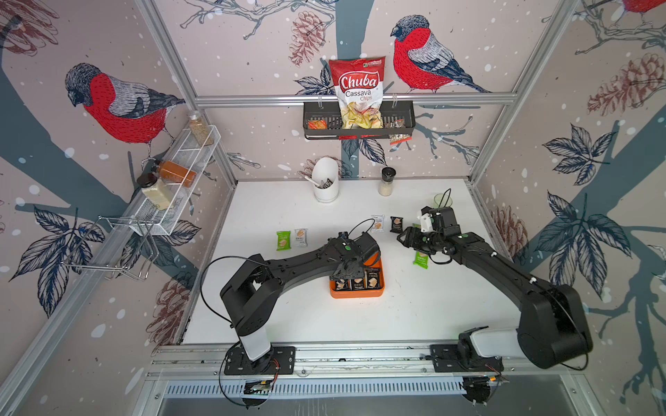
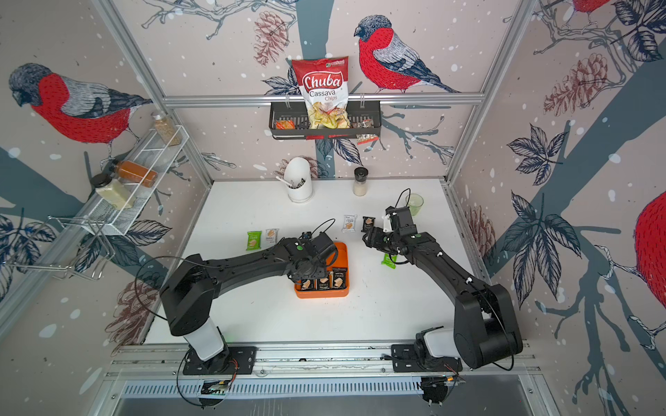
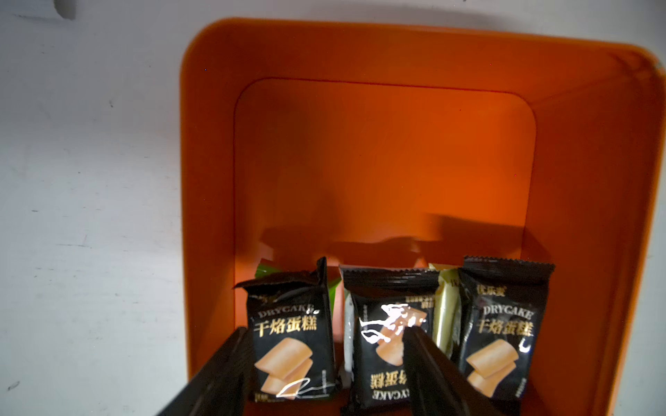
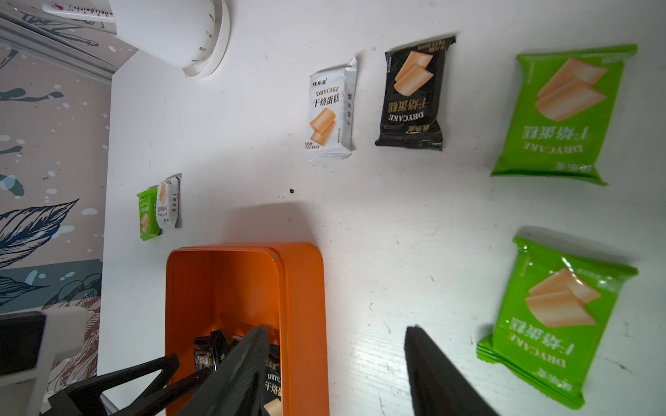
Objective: Take the cookies out of the storage box
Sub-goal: Pick up the cookie from the storage box.
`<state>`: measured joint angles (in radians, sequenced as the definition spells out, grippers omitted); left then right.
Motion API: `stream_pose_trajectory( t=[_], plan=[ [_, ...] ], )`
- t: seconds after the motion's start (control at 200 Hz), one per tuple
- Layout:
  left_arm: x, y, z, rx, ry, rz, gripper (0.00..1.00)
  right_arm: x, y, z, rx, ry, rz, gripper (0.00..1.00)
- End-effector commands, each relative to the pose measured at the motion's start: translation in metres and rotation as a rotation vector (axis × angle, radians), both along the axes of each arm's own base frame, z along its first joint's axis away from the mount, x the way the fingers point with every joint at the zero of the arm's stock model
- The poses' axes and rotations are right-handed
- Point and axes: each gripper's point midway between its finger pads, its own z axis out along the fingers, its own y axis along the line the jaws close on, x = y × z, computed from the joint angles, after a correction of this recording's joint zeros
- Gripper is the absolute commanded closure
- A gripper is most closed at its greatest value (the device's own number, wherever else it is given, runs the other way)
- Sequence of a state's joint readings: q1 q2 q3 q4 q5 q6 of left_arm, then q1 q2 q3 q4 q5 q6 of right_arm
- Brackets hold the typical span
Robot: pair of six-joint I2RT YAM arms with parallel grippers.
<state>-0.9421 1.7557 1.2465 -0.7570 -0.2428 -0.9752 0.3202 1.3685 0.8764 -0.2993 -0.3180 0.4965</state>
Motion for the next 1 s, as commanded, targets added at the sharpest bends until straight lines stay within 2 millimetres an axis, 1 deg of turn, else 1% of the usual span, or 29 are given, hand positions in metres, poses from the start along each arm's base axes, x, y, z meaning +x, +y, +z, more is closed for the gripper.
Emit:
stream_pose_trajectory(
  t=[0.0,0.175,0.385,0.72,0.86,0.99],
  plan=[
    [-0.008,0.006,-0.005,0.071,0.027,0.002,0.3,0.0,-0.001,0.001,0.0,-0.008,0.015,0.34],
    [-0.015,0.006,-0.012,0.089,0.048,0.023,0.29,0.0,-0.004,0.0,0.004,-0.009,0.013,0.34],
    [-0.019,0.013,-0.016,0.103,0.055,0.04,0.29,0.0,-0.008,-0.003,0.008,-0.006,0.009,0.34],
    [-0.021,0.019,-0.037,0.133,0.082,0.041,0.28,0.001,-0.011,-0.003,0.023,-0.002,0.002,0.34],
    [-0.02,0.018,-0.041,0.115,0.08,0.044,0.33,0.001,-0.012,-0.004,0.025,0.005,0.001,0.34],
    [-0.021,0.017,-0.041,0.1,0.08,0.041,0.43,0.001,-0.013,-0.002,0.026,0.002,-0.003,0.34]
  ],
)
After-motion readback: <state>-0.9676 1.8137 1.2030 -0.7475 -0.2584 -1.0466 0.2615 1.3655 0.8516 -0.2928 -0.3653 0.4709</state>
